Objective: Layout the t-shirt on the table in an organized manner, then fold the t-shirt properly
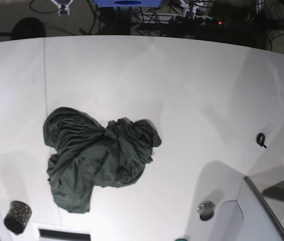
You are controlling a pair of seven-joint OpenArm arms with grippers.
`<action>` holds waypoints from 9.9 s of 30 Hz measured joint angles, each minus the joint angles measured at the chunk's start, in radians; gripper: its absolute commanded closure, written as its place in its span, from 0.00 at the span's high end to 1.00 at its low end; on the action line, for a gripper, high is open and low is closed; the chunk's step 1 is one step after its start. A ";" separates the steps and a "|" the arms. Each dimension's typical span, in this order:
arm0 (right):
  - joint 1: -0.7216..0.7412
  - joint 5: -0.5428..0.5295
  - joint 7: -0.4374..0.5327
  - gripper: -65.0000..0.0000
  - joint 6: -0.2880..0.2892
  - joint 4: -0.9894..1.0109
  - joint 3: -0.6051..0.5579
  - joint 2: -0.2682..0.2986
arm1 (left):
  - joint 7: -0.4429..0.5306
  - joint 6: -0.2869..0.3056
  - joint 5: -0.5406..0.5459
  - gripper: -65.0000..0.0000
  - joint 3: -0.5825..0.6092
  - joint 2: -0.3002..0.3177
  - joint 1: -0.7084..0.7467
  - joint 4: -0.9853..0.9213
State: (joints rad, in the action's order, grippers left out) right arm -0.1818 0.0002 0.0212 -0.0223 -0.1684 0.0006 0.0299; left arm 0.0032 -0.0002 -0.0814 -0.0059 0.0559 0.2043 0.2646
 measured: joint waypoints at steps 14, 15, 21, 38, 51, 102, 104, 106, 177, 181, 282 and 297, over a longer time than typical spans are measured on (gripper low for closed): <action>0.000 0.001 0.001 0.12 0.002 0.000 0.000 0.000 | 0.000 0.000 -0.001 0.06 0.009 0.000 0.004 0.000; 0.000 0.001 0.000 0.12 0.002 0.000 0.000 0.000 | 0.000 0.000 -0.001 0.00 0.006 0.000 0.007 0.000; 0.000 0.000 0.000 0.00 0.002 -0.001 0.000 0.000 | 0.000 0.000 0.000 0.00 0.000 0.000 0.018 0.007; -0.417 0.005 -0.416 0.00 0.008 -0.902 0.000 0.004 | 0.170 -0.001 0.000 0.00 0.000 0.064 0.433 0.618; -0.632 0.005 -0.763 0.00 0.010 -1.769 0.098 0.027 | 0.155 -0.016 0.000 0.00 -0.003 0.164 0.716 1.226; 0.447 -0.050 -0.771 0.01 0.144 -0.922 -0.238 -0.093 | -0.306 0.000 0.000 0.00 -0.154 -0.006 0.278 1.450; 0.399 -0.050 -0.780 0.01 0.144 -1.006 -0.240 -0.094 | -0.306 0.000 0.002 0.00 -0.156 -0.007 0.278 1.450; 0.357 -0.048 -0.809 0.01 0.145 -1.097 -0.254 -0.093 | -0.306 0.000 0.001 0.00 -0.158 -0.006 0.278 1.450; 0.401 -0.048 -0.906 0.00 0.030 -1.449 -0.318 0.047 | -0.299 -0.002 -0.016 0.00 0.131 -0.079 -0.203 0.993; 0.359 -0.052 -0.941 0.00 0.030 -1.523 -0.322 0.050 | -0.300 -0.005 -0.011 0.00 0.122 -0.068 -0.208 0.994; -0.096 -0.060 -0.912 0.00 0.154 -1.839 -0.383 0.071 | -0.507 0.105 0.980 0.61 0.337 -0.205 -0.891 0.133; -0.084 -0.053 -0.908 0.00 0.158 -1.832 -0.199 0.104 | -0.548 0.099 0.979 0.00 0.341 0.076 -0.864 0.447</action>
State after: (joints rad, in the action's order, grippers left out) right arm -0.2653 -0.0532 -0.8864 0.1356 -2.0003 -0.1986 0.1341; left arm -0.5446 0.0990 0.8974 0.3351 0.1318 -0.6598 0.7113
